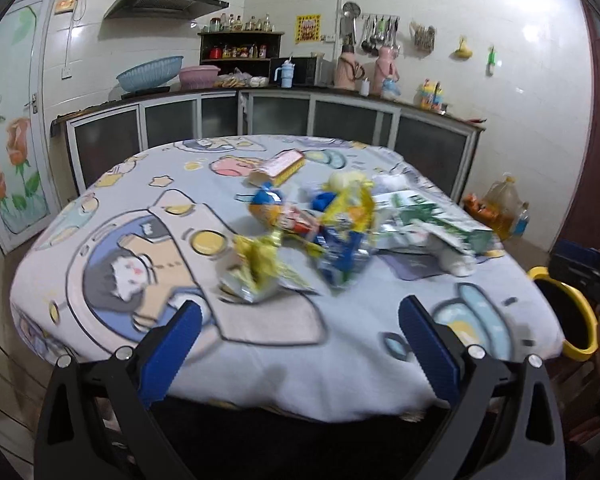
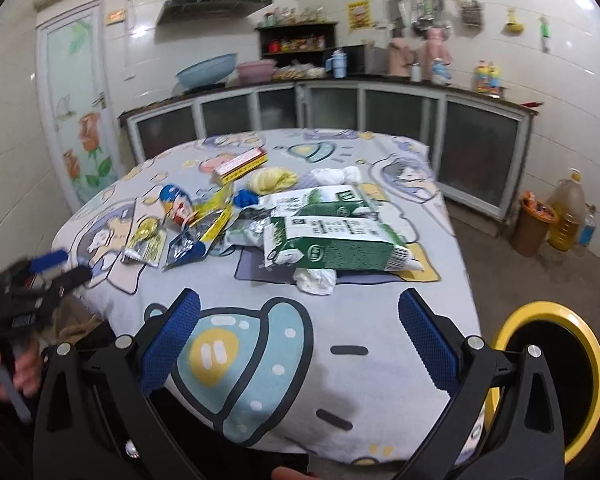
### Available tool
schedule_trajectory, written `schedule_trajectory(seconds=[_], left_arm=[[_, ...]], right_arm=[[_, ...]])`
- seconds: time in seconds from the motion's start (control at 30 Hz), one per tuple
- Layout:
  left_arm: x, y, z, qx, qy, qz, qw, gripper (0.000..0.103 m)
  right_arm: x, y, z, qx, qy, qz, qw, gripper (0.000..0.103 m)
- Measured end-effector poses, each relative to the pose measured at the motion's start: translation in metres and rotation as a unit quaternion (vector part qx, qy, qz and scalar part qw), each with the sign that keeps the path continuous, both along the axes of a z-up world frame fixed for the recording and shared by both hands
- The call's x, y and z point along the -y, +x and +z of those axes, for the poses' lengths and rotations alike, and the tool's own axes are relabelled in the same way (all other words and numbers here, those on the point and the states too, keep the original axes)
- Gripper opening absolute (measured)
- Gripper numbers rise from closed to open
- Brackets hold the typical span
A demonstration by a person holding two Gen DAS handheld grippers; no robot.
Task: Collect trash
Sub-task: 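Grasp the yellow snack wrapper with left tool while right tool grasps green milk carton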
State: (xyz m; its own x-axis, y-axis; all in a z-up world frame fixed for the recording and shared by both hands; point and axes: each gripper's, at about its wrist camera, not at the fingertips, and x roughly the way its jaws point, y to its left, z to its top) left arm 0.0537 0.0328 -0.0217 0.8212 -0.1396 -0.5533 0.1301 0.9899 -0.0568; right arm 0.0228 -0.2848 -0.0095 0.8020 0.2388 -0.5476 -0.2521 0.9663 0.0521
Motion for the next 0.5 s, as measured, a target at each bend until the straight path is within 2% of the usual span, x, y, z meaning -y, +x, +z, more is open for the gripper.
schedule_trajectory(seconds=[0.07, 0.17, 0.23, 0.4, 0.5], left_arm=[[-0.010, 0.013, 0.002, -0.010, 0.003, 0.001, 0.9999, 0.095], [-0.022, 0.038, 0.001, -0.041, 0.003, -0.003, 0.9992, 0.095], [-0.026, 0.052, -0.003, -0.059, 0.000, -0.009, 0.9982, 0.095], [-0.026, 0.077, -0.016, -0.086, 0.024, -0.017, 0.9959, 0.095], [-0.023, 0.087, -0.022, -0.093, 0.030, -0.022, 0.9949, 0.095]], right_arm=[[-0.003, 0.011, -0.004, -0.009, -0.026, 0.020, 0.999, 0.095], [0.005, 0.033, -0.011, -0.048, 0.006, 0.044, 0.998, 0.095], [0.015, 0.047, -0.013, -0.059, 0.028, 0.031, 0.997, 0.095], [0.042, 0.079, -0.017, -0.086, 0.084, -0.020, 0.993, 0.095], [0.055, 0.096, -0.021, -0.128, 0.123, -0.038, 0.983, 0.095]])
